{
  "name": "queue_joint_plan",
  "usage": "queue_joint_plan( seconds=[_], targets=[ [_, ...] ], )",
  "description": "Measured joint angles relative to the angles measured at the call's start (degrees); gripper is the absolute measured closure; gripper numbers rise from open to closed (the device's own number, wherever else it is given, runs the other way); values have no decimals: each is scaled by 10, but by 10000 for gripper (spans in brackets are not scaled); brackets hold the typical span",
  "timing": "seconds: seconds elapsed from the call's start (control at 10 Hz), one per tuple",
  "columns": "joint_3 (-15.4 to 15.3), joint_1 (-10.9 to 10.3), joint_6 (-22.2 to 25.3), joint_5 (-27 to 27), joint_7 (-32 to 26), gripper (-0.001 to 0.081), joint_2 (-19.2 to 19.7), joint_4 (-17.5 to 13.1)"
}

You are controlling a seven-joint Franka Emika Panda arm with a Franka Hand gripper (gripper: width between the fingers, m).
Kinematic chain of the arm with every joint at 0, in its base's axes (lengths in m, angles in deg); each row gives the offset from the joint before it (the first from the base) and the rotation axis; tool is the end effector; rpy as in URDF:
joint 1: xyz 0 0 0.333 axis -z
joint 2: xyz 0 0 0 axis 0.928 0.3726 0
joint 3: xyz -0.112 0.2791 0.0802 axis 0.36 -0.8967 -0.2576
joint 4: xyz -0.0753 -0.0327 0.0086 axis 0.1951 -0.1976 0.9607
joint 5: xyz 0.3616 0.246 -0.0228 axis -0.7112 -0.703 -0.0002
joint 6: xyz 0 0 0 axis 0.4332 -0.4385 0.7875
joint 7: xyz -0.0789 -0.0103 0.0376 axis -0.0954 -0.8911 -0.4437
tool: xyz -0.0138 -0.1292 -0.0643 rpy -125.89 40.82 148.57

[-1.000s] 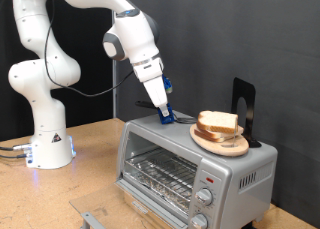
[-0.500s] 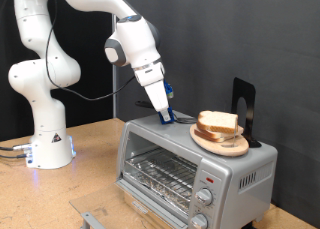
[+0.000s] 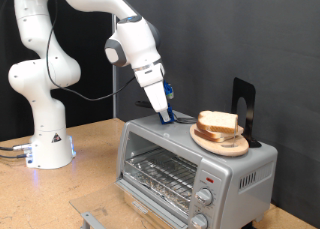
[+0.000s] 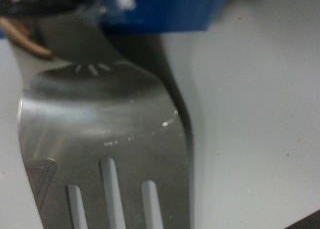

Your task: Make a piece of toast with the oven

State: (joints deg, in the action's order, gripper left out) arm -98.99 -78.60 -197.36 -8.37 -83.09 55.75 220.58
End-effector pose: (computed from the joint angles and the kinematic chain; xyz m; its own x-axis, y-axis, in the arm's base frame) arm 0.4314 0.1925 0.3035 0.9513 0.1109 0.2877 0.1867 -0.9497 -0.2514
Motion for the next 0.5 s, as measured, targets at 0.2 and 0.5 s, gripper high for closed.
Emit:
queue_joint_plan(
  seconds=[0.2, 0.5],
  targets=[
    [0, 0, 0, 0, 0, 198, 0, 0],
    [0, 0, -2, -4, -1, 408, 0, 1]
  ],
)
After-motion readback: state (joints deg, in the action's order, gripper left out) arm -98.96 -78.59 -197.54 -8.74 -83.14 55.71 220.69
